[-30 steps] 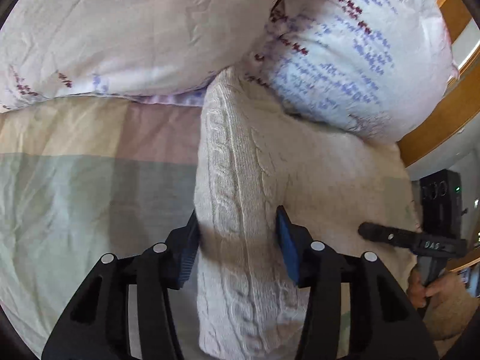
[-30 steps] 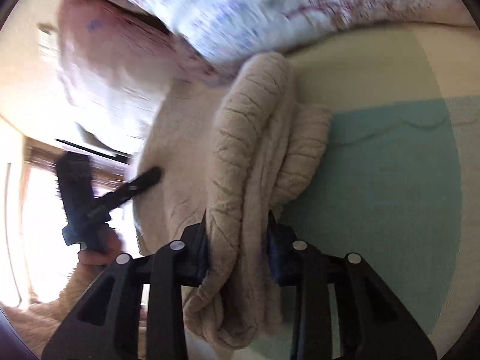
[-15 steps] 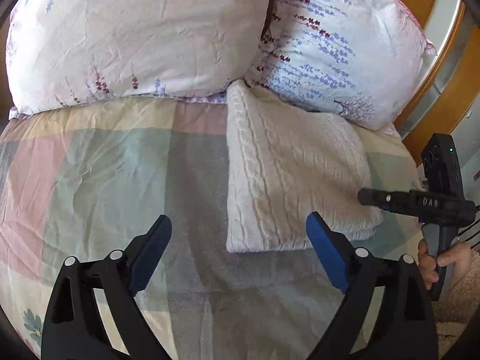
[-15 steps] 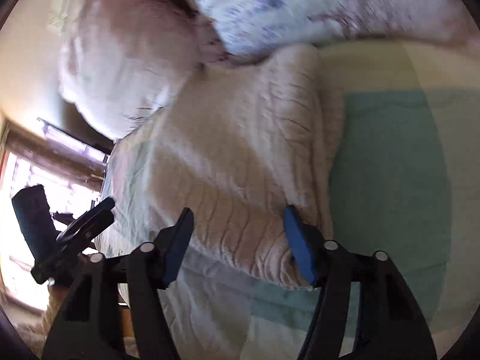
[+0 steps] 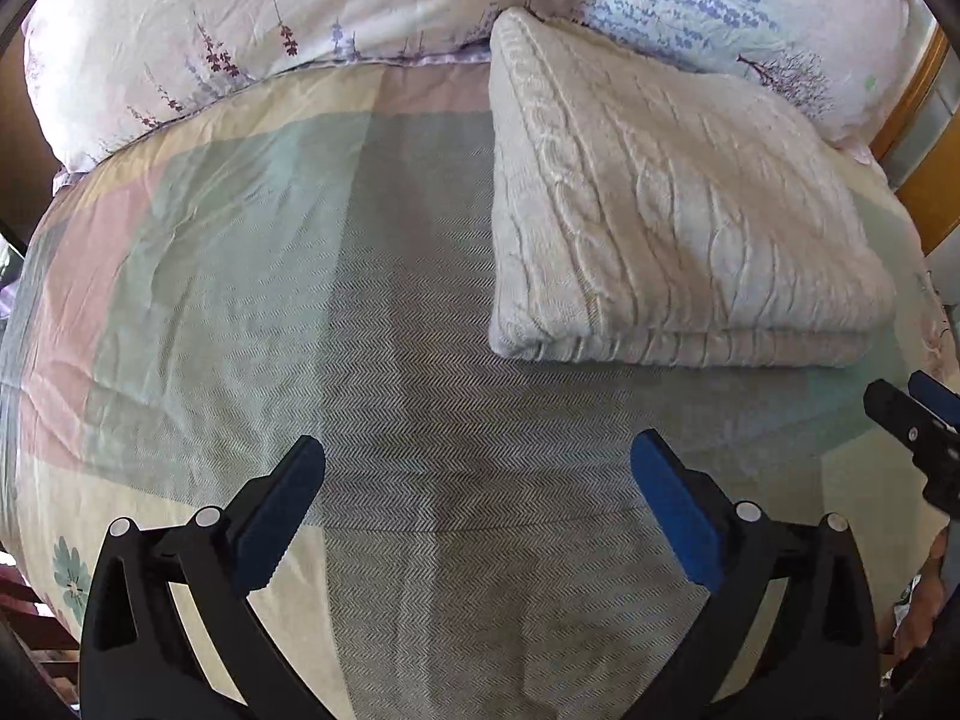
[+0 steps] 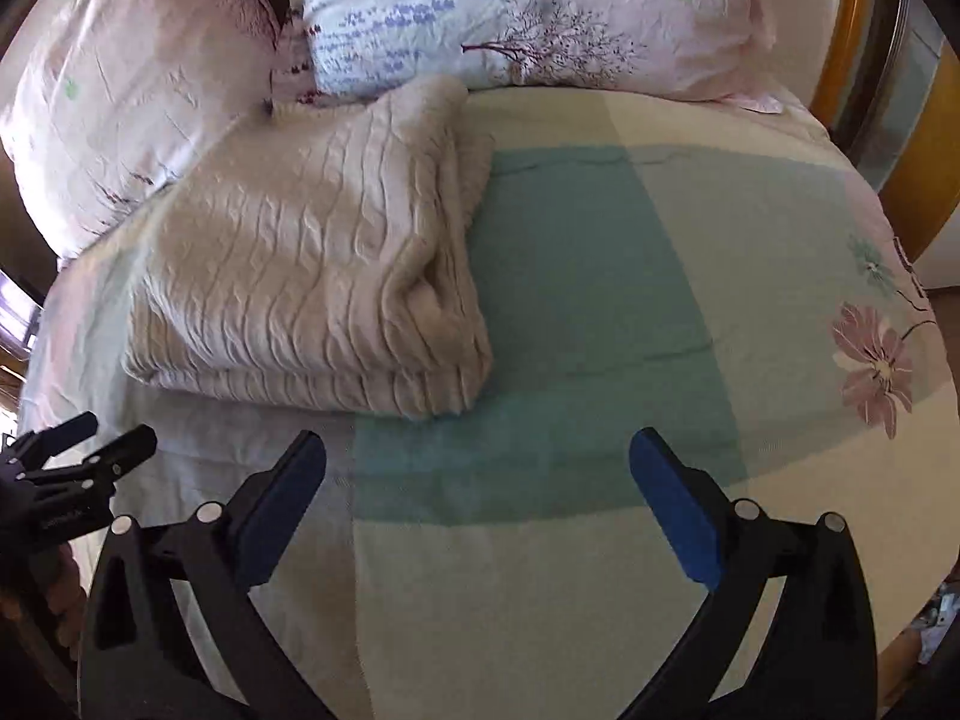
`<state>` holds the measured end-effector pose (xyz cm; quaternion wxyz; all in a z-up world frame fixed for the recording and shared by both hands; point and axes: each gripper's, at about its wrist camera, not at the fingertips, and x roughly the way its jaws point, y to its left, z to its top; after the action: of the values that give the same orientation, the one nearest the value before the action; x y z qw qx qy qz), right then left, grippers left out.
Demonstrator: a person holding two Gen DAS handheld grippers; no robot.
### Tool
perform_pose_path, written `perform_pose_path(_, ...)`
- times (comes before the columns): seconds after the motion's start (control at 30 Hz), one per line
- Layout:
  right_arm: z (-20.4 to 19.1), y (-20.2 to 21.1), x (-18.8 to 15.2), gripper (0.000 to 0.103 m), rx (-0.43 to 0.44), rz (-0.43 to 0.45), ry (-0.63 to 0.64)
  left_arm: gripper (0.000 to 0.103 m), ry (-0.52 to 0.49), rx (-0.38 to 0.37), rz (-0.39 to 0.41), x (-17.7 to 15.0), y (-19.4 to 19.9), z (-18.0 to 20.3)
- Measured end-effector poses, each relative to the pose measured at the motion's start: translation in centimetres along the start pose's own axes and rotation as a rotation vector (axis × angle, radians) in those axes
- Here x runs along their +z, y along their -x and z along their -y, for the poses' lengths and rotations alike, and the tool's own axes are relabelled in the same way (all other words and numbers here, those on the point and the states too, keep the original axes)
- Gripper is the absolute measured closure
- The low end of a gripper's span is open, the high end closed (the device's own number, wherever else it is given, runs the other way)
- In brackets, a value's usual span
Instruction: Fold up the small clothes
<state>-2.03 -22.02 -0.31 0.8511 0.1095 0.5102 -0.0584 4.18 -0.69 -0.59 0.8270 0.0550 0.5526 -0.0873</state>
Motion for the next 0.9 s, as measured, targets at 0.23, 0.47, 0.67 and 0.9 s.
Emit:
perform_pose_path(0.23, -1.5, -0.9, -0.5, 0.002, -0.016, -0.071, 0.007, 0.001, -0.023, 0.014, -0.029, -1.0, -1.0, 0.5)
perform_pose_path(0.47, -2.7, -1.7, -1.1, 0.002, -0.089, -0.074, 0.049, 0.001, -0.034, 0.028, -0.043, -1.4, -1.1, 0.5)
perform_pose_path(0.67, -2.9, -1.7, -1.2, 0.002, -0.108, -0.093, 0.016, 0.001, -0.043, 0.026, -0.056, -1.0, -1.4, 0.4)
perform_pose_path(0.9, -2.7, -2.0, -0.9, 0.002, -0.112, -0.089, 0.008, 0.001, -0.042, 0.027, -0.050, -1.0, -1.5, 0.7)
